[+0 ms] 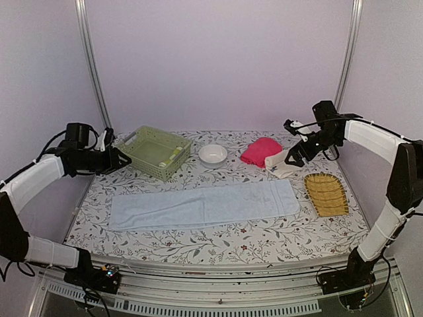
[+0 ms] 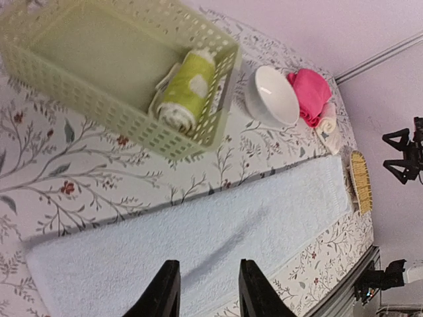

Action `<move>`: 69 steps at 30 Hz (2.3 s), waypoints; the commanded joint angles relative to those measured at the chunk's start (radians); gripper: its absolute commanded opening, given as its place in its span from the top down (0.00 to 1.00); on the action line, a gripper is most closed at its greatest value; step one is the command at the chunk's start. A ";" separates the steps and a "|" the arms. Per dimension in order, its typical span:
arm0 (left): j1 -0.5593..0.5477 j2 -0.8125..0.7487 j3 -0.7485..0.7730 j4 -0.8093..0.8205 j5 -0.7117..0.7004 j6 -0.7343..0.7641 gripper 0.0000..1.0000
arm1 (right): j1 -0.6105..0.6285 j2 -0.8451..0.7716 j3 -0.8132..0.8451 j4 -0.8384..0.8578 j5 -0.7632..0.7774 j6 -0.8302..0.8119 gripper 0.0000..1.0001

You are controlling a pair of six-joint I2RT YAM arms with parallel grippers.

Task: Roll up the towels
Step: Smooth out the towel at the center of the board, then pick up the towel from the center of the board.

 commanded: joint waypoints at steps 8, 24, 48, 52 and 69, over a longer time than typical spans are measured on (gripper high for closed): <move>-0.265 0.108 0.349 0.208 -0.066 0.145 0.63 | -0.015 0.074 -0.056 -0.122 -0.073 0.094 0.48; -0.388 0.197 0.315 0.293 -0.255 0.291 0.71 | -0.003 0.307 0.000 -0.100 0.023 0.072 0.67; -0.388 0.180 0.299 0.282 -0.323 0.309 0.70 | 0.018 0.245 0.018 -0.162 0.032 0.126 0.59; -0.388 0.174 0.297 0.281 -0.328 0.307 0.70 | 0.018 0.273 0.008 -0.161 0.042 0.129 0.58; -0.388 0.173 0.296 0.274 -0.358 0.314 0.69 | 0.074 0.420 -0.046 -0.061 0.241 0.139 0.49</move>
